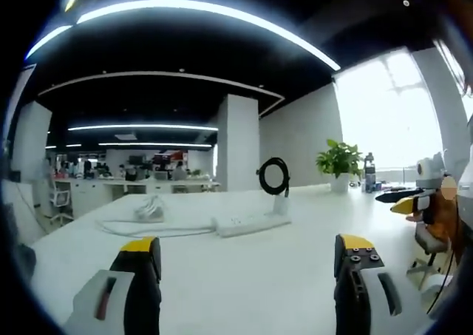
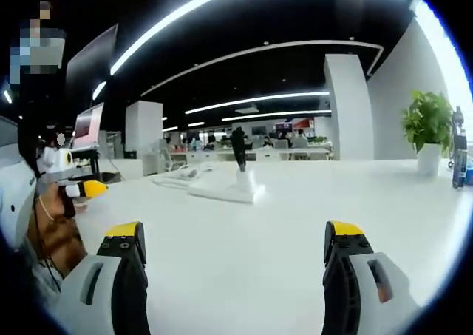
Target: Straighten the power strip on the desk, plug the charger into it
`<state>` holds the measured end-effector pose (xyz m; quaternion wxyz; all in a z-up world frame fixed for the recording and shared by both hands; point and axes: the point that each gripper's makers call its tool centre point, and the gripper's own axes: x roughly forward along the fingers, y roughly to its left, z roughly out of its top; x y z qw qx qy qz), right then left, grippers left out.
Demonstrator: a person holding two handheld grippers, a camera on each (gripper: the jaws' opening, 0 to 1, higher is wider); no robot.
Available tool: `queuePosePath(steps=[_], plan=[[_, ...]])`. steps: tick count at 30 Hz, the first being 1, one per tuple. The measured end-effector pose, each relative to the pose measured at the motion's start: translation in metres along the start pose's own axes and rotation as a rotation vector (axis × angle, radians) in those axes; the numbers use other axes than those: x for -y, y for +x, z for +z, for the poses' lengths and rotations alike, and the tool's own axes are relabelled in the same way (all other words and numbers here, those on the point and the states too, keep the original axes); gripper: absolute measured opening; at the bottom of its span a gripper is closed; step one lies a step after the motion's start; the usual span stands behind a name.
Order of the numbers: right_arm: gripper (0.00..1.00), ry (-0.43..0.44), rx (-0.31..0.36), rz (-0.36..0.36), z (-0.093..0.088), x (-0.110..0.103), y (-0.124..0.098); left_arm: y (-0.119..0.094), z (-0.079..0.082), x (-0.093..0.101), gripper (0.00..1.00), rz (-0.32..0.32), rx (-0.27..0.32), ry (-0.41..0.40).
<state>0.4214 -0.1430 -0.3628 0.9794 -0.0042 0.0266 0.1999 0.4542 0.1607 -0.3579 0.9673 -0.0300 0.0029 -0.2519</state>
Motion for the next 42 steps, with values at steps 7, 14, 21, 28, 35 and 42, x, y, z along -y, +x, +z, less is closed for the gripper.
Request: queuePosePath(steps=[7, 14, 21, 28, 35, 42], plan=[[1.00, 0.009, -0.011, 0.014, -0.001, -0.002, 0.003, 0.000, -0.004, 0.004, 0.99, -0.006, -0.024, 0.012], [1.00, 0.010, 0.011, 0.035, 0.005, -0.008, 0.002, -0.001, 0.000, 0.009, 0.99, -0.017, -0.020, 0.010], [1.00, 0.012, 0.009, 0.040, 0.005, -0.008, 0.002, -0.001, 0.001, 0.013, 0.99, -0.026, -0.014, 0.007], [1.00, 0.056, 0.057, 0.038, 0.011, -0.007, 0.002, -0.002, 0.002, 0.010, 0.99, -0.021, -0.008, 0.000], [1.00, 0.044, 0.062, 0.032, 0.011, -0.005, 0.000, -0.003, 0.000, 0.009, 0.99, -0.012, -0.025, 0.004], [1.00, 0.000, 0.107, 0.041, 0.020, -0.010, -0.004, -0.003, -0.002, 0.009, 0.99, -0.010, -0.039, -0.003]])
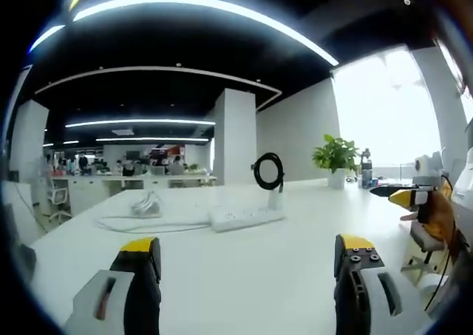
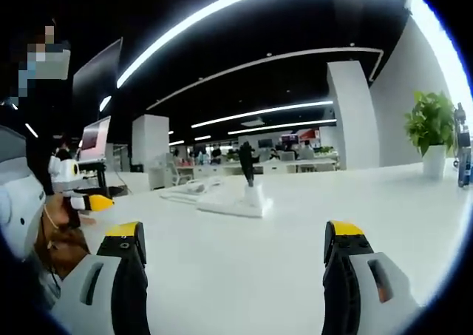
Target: Straighten the power strip on the desk, plug the charger into it
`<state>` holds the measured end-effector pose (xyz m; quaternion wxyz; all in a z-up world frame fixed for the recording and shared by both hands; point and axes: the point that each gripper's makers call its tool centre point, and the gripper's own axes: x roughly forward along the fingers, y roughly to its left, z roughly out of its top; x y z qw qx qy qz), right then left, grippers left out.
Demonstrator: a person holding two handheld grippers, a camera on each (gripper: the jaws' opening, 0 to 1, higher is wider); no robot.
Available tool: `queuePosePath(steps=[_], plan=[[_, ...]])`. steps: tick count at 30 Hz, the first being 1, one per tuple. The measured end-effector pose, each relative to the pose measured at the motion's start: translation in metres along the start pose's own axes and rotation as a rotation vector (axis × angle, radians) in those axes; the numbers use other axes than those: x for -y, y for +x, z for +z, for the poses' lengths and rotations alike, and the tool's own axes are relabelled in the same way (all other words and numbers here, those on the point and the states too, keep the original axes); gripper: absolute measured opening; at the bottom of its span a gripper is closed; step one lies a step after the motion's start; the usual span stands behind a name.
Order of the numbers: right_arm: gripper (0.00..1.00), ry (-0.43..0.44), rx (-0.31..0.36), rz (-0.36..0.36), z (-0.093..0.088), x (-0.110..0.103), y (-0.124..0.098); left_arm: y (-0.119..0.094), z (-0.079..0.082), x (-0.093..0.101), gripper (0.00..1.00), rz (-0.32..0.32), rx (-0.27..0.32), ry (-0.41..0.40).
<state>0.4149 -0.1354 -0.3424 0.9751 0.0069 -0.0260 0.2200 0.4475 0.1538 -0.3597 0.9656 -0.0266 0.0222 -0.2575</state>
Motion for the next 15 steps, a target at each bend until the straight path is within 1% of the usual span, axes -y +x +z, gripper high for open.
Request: queuePosePath(steps=[1, 2, 4, 7, 9, 10, 12, 15], plan=[[1.00, -0.001, 0.014, -0.005, 0.003, 0.001, -0.001, 0.000, 0.000, 0.000, 0.99, 0.002, -0.003, -0.003], [1.00, 0.011, 0.069, -0.023, 0.012, 0.004, -0.002, 0.000, -0.001, -0.001, 0.99, 0.003, -0.004, -0.014], [1.00, 0.024, 0.126, -0.021, 0.022, 0.006, -0.006, 0.000, 0.000, -0.001, 0.99, 0.001, 0.002, -0.025], [1.00, 0.027, 0.114, -0.048, 0.021, 0.012, -0.009, -0.001, 0.002, -0.001, 0.99, -0.002, 0.009, -0.033], [1.00, -0.012, 0.060, -0.072, 0.012, 0.016, -0.009, -0.002, 0.002, -0.001, 0.99, -0.001, 0.012, -0.027], [1.00, -0.012, 0.048, -0.085, 0.009, 0.017, -0.008, -0.002, 0.003, -0.001, 0.99, 0.000, 0.012, -0.025], [1.00, -0.018, 0.035, -0.086, 0.006, 0.016, -0.007, -0.002, 0.003, -0.001, 0.99, 0.001, 0.010, -0.023], [1.00, -0.010, 0.014, -0.065, 0.002, 0.011, -0.005, -0.003, 0.003, -0.001, 0.99, 0.002, 0.009, -0.023]])
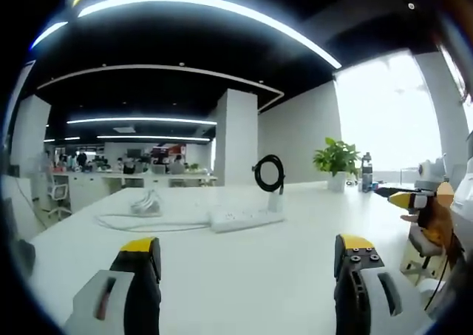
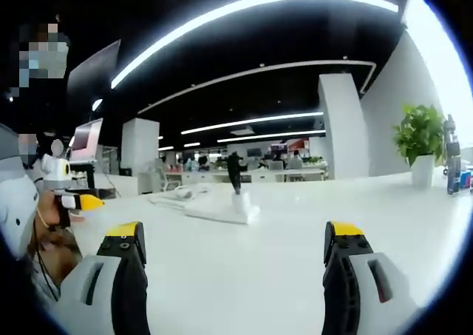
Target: Straighten the power strip on the desk, plug the charger into it
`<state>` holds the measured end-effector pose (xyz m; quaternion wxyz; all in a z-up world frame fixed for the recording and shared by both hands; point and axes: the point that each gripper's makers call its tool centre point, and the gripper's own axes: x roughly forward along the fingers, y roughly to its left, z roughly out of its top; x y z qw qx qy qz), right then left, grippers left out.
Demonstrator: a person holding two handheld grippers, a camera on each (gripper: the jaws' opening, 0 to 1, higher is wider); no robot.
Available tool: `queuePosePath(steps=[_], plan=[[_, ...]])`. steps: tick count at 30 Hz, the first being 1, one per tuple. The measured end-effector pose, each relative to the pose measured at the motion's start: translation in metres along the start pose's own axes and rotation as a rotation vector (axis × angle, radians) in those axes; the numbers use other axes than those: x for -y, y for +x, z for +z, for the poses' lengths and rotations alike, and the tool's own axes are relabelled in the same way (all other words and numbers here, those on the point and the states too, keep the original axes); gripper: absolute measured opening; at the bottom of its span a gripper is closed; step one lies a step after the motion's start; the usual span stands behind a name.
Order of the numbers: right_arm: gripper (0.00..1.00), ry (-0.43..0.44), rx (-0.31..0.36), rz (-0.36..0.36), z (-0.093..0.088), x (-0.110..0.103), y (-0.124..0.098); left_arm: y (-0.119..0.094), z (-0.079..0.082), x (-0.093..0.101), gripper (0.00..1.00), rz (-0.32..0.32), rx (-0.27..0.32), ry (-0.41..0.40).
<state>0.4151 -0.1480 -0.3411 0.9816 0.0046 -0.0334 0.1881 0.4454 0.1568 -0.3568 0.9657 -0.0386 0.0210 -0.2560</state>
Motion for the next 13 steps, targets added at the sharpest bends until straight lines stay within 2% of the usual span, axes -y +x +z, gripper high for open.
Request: queuePosePath(steps=[3, 5, 7, 12, 13], plan=[[0.98, -0.012, -0.013, -0.004, -0.0024, -0.0015, 0.0019, -0.0011, 0.0003, -0.0004, 0.99, 0.001, 0.001, -0.004], [0.90, -0.036, -0.036, -0.020, -0.0051, 0.0006, 0.0014, -0.0015, -0.0002, -0.0003, 0.99, -0.001, -0.002, -0.007], [0.85, -0.048, -0.027, -0.046, -0.0025, 0.0040, -0.0001, -0.0018, -0.0009, -0.0005, 0.99, -0.001, -0.005, -0.011], [1.00, -0.052, -0.033, -0.038, -0.0009, 0.0002, 0.0006, -0.0027, -0.0007, -0.0016, 0.99, 0.003, -0.004, -0.011], [1.00, -0.051, -0.035, -0.033, -0.0012, -0.0010, 0.0004, -0.0027, -0.0004, -0.0015, 0.99, 0.002, -0.003, -0.011]])
